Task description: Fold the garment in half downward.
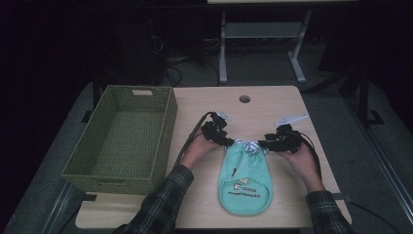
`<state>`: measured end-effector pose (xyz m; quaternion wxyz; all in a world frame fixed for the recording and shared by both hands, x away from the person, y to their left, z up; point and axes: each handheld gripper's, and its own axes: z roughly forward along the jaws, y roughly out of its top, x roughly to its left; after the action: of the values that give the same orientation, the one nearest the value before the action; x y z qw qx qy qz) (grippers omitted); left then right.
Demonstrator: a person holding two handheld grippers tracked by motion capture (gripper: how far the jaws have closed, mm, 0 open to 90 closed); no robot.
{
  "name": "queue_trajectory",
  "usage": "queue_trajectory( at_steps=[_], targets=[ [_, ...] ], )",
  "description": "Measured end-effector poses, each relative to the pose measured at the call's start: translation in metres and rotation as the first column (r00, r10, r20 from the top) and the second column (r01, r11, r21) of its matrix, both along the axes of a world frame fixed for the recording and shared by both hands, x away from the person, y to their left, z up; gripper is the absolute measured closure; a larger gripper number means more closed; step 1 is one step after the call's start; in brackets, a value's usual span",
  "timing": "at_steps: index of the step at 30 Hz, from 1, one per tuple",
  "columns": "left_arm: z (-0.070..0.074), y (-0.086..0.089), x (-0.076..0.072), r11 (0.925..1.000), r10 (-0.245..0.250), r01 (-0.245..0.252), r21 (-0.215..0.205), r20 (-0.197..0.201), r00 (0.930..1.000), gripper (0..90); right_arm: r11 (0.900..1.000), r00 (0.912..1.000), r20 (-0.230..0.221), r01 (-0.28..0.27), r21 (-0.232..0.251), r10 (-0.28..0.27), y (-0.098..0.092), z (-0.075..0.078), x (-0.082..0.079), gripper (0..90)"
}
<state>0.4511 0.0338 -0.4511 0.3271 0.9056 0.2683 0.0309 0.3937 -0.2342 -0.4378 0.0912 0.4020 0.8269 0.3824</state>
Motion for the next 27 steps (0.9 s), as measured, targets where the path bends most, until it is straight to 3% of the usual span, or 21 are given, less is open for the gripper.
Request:
queue_trajectory(
  at_steps=[3, 6, 11, 18, 22, 27],
  targets=[
    [-0.004, -0.002, 0.0, 0.9983, -0.024, 0.024, 0.053, -0.002, 0.9997, 48.0, 1.0, 1.0, -0.001, 0.003, -0.002, -0.003, 0.0, -0.003, 0.002, 53.4],
    [-0.006, -0.004, -0.002, 0.9981, -0.032, 0.031, 0.054, 0.016, 0.9994, 49.5, 1.0, 0.9999, -0.012, 0.009, -0.003, -0.009, 0.002, -0.006, 0.004, 53.6],
    [-0.006, -0.007, -0.005, 0.994, -0.059, 0.053, 0.095, 0.054, 0.9968, 51.2, 1.0, 0.9995, -0.03, 0.006, -0.031, -0.007, 0.007, -0.015, 0.008, 54.8],
    [-0.005, -0.007, -0.006, 0.9927, -0.084, 0.079, 0.091, 0.054, 0.995, 59.5, 0.996, 0.9993, -0.032, -0.023, -0.082, 0.021, 0.012, -0.029, 0.007, 61.4],
    [-0.005, -0.008, -0.008, 0.9929, -0.089, 0.085, 0.083, 0.045, 0.9951, 66.2, 0.996, 0.9991, -0.013, -0.042, -0.08, 0.041, 0.012, -0.031, 0.004, 69.5],
    [-0.005, -0.008, -0.008, 0.9913, -0.107, 0.106, 0.079, 0.02, 0.994, 78.8, 0.997, 0.9972, -0.046, -0.062, -0.041, 0.06, 0.01, -0.032, 0.004, 81.9]
  ],
)
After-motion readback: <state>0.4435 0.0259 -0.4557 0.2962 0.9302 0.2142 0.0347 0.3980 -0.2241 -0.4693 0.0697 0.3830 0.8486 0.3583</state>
